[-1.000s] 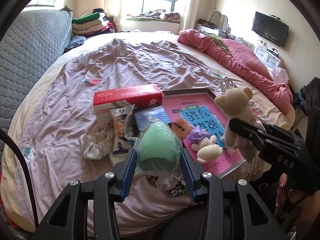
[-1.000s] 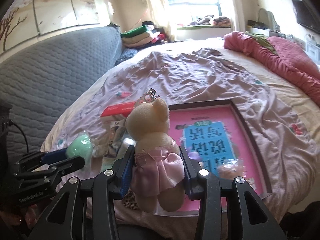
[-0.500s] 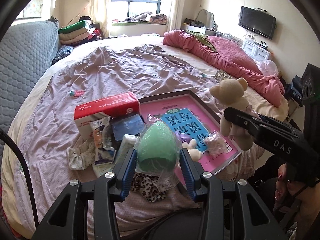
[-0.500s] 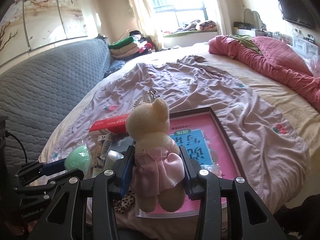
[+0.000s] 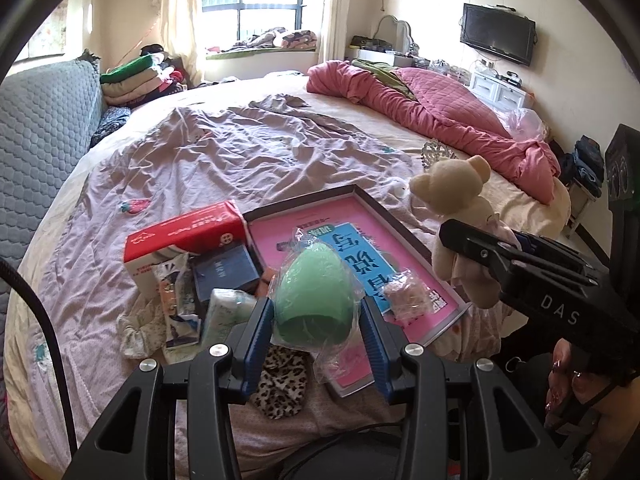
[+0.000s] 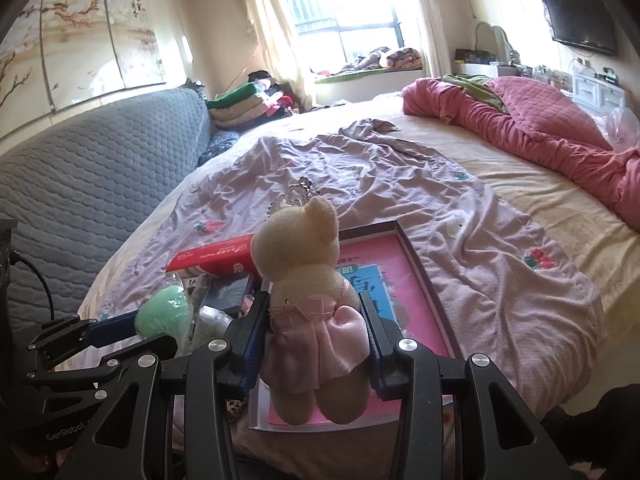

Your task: Organize soft objects

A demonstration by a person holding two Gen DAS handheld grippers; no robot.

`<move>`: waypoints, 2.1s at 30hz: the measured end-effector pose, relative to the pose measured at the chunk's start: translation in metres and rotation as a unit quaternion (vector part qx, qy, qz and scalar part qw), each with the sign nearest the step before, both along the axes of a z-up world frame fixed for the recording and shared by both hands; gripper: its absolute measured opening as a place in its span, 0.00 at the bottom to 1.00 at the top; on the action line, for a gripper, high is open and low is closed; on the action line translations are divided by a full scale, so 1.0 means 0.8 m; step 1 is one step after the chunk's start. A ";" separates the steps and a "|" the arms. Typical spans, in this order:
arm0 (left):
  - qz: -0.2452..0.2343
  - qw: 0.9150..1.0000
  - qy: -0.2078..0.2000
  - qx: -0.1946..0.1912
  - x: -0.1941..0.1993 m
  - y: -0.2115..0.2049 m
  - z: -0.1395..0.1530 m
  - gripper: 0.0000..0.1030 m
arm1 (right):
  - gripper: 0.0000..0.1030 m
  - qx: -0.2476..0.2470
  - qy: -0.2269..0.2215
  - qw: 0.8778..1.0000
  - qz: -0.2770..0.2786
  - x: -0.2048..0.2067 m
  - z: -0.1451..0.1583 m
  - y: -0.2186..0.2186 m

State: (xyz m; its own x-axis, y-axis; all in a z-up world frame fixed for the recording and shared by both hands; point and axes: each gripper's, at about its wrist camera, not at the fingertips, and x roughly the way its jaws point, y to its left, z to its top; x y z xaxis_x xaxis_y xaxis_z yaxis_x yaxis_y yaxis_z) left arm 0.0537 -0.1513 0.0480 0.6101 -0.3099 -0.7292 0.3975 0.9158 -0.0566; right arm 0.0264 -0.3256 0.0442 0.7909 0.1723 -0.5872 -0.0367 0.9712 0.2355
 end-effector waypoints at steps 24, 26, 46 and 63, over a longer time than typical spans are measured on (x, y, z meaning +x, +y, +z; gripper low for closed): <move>-0.059 0.995 0.075 0.017 0.007 -0.074 -0.080 0.43 | 0.42 0.002 0.030 0.998 -0.059 0.000 -0.049 -0.065; -0.064 0.995 0.081 0.016 0.009 -0.081 -0.086 0.43 | 0.42 0.002 0.034 0.998 -0.061 0.001 -0.054 -0.067; -0.068 0.992 0.106 0.014 0.047 -0.110 -0.127 0.43 | 0.42 -0.011 0.066 0.995 -0.074 0.020 -0.095 -0.079; -0.052 0.992 0.113 0.024 0.073 -0.110 -0.156 0.43 | 0.42 -0.020 0.092 0.992 -0.081 0.043 -0.126 -0.082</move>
State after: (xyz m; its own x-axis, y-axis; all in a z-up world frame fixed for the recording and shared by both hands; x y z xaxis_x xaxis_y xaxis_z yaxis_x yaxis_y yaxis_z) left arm 0.1123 -0.2389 -0.0770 0.3963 -0.3248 -0.8588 0.4720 0.8743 -0.1129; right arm 0.0607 -0.3912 -0.0563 0.6852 0.0255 -0.7279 0.1597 0.9698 0.1844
